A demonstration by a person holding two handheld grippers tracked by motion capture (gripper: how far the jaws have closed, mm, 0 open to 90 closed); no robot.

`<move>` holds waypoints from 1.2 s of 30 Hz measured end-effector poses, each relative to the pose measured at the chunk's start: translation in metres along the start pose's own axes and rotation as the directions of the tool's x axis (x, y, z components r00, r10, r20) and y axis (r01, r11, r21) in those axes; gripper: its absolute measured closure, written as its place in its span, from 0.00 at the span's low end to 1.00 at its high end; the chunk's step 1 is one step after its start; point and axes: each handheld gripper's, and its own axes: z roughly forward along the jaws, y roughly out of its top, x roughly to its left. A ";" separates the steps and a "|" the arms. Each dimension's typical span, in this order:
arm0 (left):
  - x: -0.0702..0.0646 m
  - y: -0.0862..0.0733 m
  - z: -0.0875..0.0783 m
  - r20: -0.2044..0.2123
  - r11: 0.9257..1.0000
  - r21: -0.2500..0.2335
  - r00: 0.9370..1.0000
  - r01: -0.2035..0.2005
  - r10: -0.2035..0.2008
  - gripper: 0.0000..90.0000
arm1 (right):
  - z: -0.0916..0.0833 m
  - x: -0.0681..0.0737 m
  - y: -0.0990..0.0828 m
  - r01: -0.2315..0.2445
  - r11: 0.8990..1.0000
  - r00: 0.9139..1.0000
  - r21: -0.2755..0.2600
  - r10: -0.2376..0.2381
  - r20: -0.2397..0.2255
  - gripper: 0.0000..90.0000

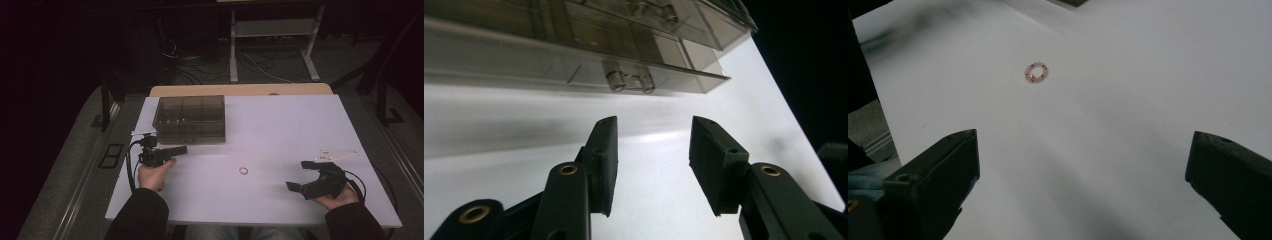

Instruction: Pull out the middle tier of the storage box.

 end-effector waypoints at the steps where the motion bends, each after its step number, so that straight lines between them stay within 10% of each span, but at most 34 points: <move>1: 0.000 0.002 -0.001 -0.006 1.000 0.010 1.000 -0.014 0.014 0.59 | 0.000 0.000 0.000 0.000 1.000 1.000 0.000 0.000 0.000 0.00; 10: -0.005 0.014 -0.009 0.014 0.992 0.050 0.993 -0.114 0.113 0.57 | 0.000 -0.001 0.000 0.004 1.000 1.000 -0.004 -0.004 0.004 0.00; 17: -0.011 0.025 -0.009 0.071 0.972 0.092 0.975 -0.215 0.209 0.55 | 0.000 -0.002 0.000 0.005 1.000 1.000 -0.002 -0.005 0.009 0.00; 36: -0.027 0.060 -0.012 0.150 0.886 0.156 0.898 -0.436 0.414 0.51 | 0.001 -0.002 -0.001 0.000 1.000 1.000 0.010 0.000 0.020 0.00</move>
